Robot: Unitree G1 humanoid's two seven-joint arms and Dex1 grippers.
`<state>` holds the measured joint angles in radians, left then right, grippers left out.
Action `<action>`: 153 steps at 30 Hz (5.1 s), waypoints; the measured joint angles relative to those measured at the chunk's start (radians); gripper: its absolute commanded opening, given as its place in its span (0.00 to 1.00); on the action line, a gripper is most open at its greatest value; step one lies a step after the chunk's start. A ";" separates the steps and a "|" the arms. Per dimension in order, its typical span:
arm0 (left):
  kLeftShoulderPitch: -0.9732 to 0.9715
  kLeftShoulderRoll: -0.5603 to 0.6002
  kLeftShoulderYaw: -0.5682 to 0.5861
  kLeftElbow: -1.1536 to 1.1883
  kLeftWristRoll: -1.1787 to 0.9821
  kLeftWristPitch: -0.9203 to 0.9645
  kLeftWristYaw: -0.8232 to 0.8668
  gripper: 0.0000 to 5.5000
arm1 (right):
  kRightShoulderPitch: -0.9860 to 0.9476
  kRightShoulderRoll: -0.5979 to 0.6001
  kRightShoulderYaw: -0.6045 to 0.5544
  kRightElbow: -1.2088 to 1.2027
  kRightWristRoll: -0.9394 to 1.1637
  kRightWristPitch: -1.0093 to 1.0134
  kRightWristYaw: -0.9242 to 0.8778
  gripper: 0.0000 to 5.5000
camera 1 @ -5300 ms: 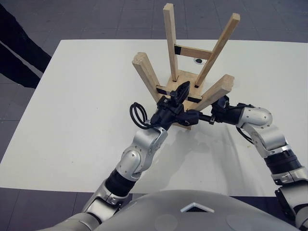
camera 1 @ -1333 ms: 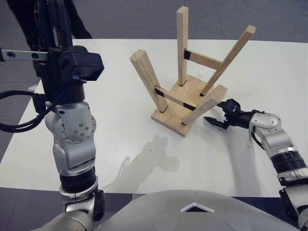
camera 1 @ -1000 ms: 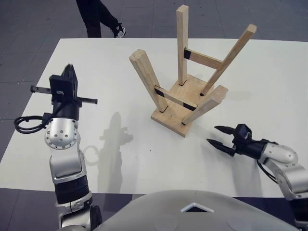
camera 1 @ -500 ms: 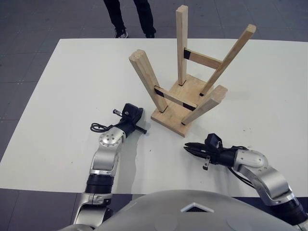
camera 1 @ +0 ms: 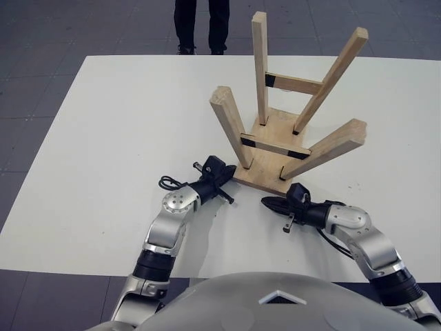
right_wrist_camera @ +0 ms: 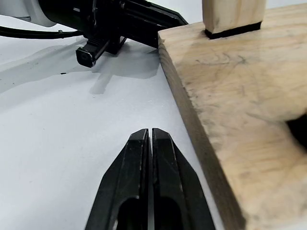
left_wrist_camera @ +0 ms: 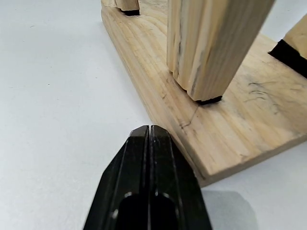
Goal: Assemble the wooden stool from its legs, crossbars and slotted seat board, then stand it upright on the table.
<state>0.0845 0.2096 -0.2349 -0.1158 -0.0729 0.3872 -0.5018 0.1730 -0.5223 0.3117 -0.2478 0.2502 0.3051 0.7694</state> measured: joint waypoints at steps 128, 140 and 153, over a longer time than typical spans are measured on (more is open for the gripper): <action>0.155 0.162 -0.036 -0.169 -0.186 -0.199 -0.151 0.02 | -0.382 -0.199 -0.495 -0.385 0.715 0.372 -0.302 0.02; 0.135 0.151 -0.035 -0.126 -0.176 -0.209 -0.149 0.02 | -0.477 -0.142 -0.628 -0.327 0.815 0.369 -0.427 0.02; 0.040 0.223 0.137 -0.003 -0.041 -0.238 -0.016 0.02 | -0.161 -0.198 -0.784 -0.257 0.566 0.313 -0.385 0.02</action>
<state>0.1240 0.4323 -0.0980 -0.1191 -0.1142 0.1495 -0.5183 0.0122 -0.7202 -0.4720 -0.5048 0.8161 0.6180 0.3844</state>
